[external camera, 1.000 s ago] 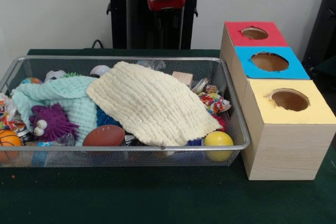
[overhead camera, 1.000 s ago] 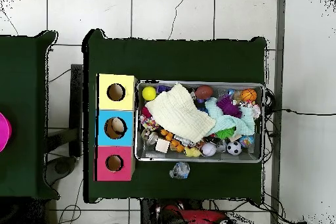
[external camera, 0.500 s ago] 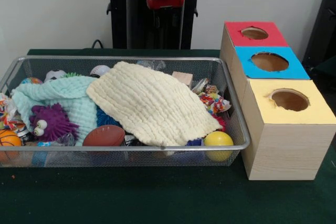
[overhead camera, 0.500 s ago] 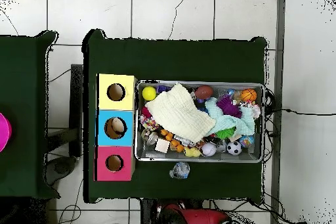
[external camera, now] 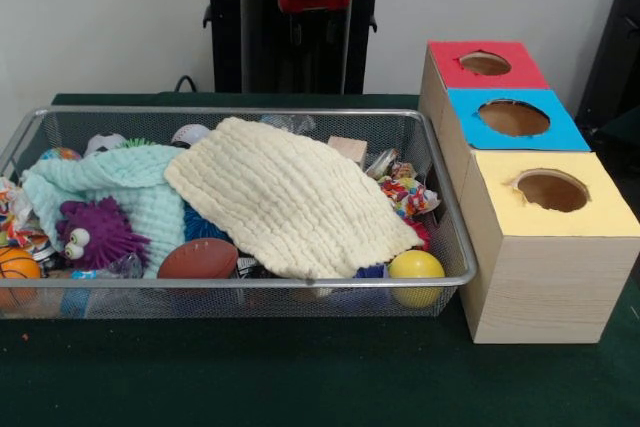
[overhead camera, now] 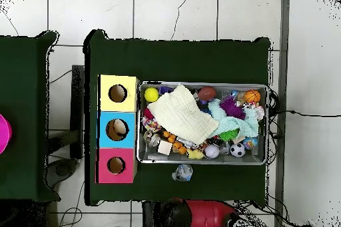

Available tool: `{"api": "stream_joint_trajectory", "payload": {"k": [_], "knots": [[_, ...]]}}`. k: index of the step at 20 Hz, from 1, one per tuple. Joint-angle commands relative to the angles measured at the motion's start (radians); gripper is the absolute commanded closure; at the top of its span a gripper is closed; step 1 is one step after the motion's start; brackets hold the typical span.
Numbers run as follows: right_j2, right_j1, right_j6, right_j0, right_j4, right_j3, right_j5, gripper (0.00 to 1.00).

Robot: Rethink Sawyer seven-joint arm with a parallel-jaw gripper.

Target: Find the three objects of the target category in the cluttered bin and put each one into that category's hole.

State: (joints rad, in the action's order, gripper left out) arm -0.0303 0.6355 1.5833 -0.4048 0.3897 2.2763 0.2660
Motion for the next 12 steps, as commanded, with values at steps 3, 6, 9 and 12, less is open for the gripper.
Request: {"api": "stream_joint_trajectory", "payload": {"k": [3, 6, 9, 12], "knots": [[0.126, -0.003, 0.092, 0.03, -0.111, -0.3, 0.145, 0.0], [0.129, -0.024, 0.104, 0.039, -0.11, -0.33, 0.114, 0.0], [0.14, -0.049, 0.105, 0.036, -0.109, -0.355, 0.073, 0.0], [0.15, -0.074, 0.106, 0.035, -0.111, -0.385, 0.07, 0.0]]}}
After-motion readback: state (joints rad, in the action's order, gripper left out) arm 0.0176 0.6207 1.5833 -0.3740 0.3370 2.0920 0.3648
